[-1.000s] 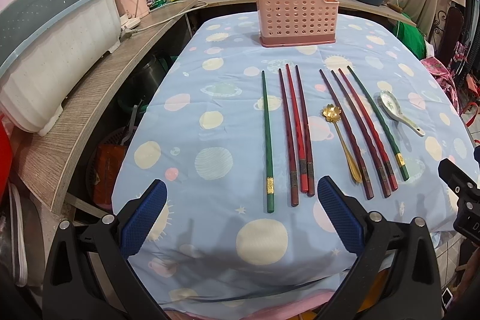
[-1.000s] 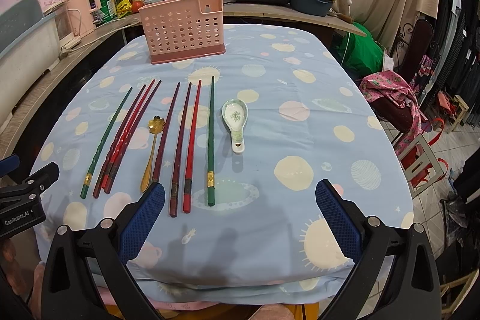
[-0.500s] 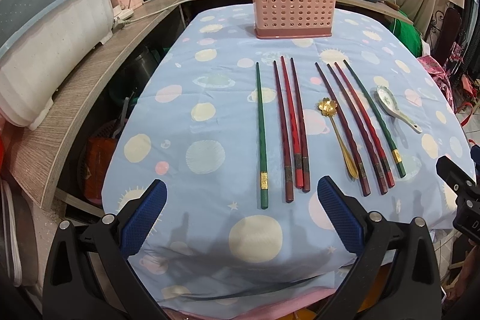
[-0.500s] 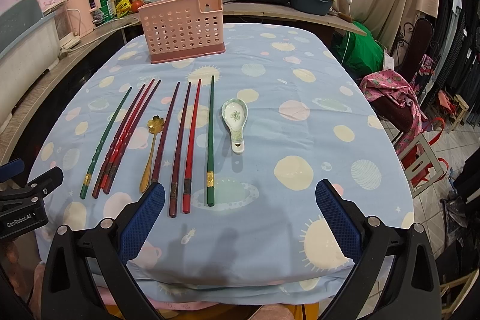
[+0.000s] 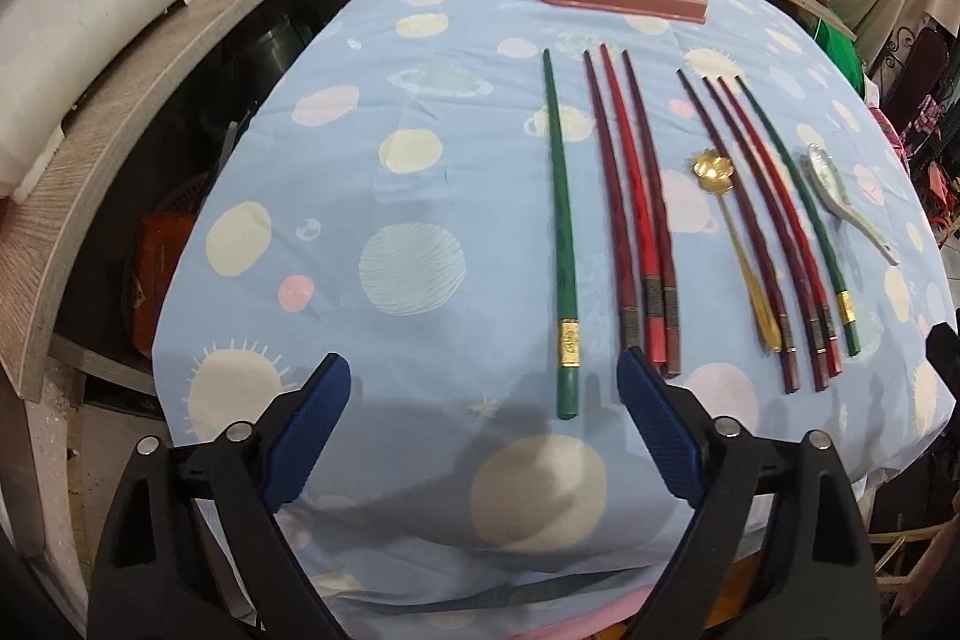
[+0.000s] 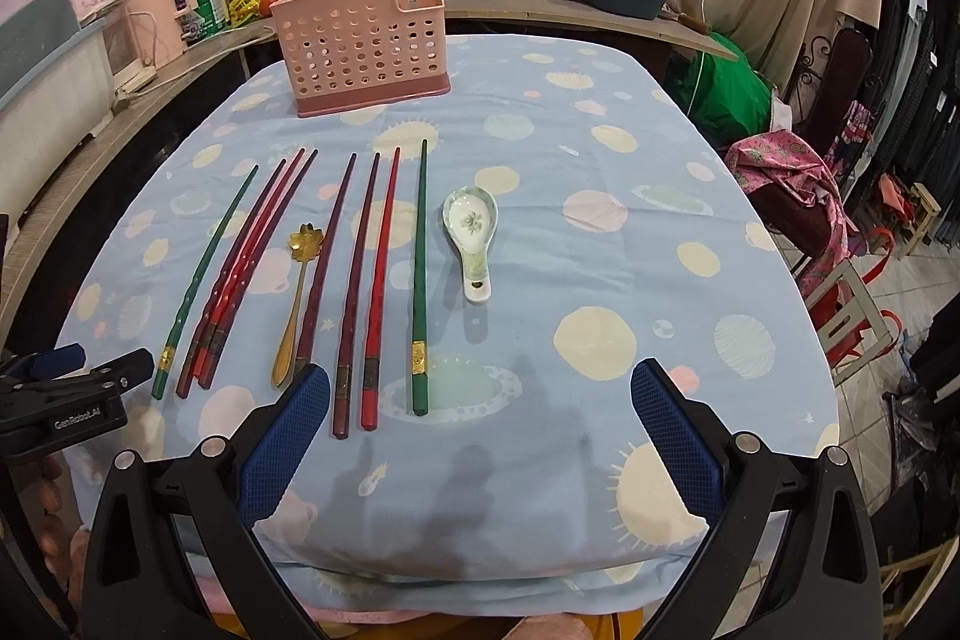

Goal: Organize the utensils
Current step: 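Lower the left tool and close it on the green chopstick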

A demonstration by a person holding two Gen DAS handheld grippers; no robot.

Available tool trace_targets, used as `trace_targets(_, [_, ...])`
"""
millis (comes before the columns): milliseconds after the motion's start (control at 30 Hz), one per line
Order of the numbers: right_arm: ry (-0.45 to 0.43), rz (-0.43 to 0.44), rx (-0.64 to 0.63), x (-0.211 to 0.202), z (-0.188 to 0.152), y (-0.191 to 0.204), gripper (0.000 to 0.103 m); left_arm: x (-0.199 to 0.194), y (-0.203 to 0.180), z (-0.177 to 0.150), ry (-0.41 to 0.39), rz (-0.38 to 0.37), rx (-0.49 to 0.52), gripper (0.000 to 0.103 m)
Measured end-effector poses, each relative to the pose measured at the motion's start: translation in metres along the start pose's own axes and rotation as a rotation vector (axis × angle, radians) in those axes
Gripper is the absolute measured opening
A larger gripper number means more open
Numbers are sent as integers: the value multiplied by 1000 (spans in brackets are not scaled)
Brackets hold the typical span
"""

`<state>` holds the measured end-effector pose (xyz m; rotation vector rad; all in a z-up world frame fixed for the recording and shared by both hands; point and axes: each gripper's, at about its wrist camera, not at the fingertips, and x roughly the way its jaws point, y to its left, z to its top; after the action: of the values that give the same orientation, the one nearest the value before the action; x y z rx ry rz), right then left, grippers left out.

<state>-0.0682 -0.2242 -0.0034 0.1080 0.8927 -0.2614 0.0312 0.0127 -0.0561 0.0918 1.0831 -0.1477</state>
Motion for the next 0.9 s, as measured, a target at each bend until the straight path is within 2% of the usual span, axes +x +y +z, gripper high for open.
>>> trace_targets(167, [16,3,-5,6,1,3,96,14,3,1,29,-6,-4,74])
trace_targets(533, [40,8,-7,17,3,7,96,21,-1,3,29,-23,21,67])
trace_targets(633, [43,9,-9,18,3,8,96,20,-3,3,25,-30,30,59])
trace_targets(900, [49,10,-9,20,3,8,96,16,-6,5,25,-55,47,27])
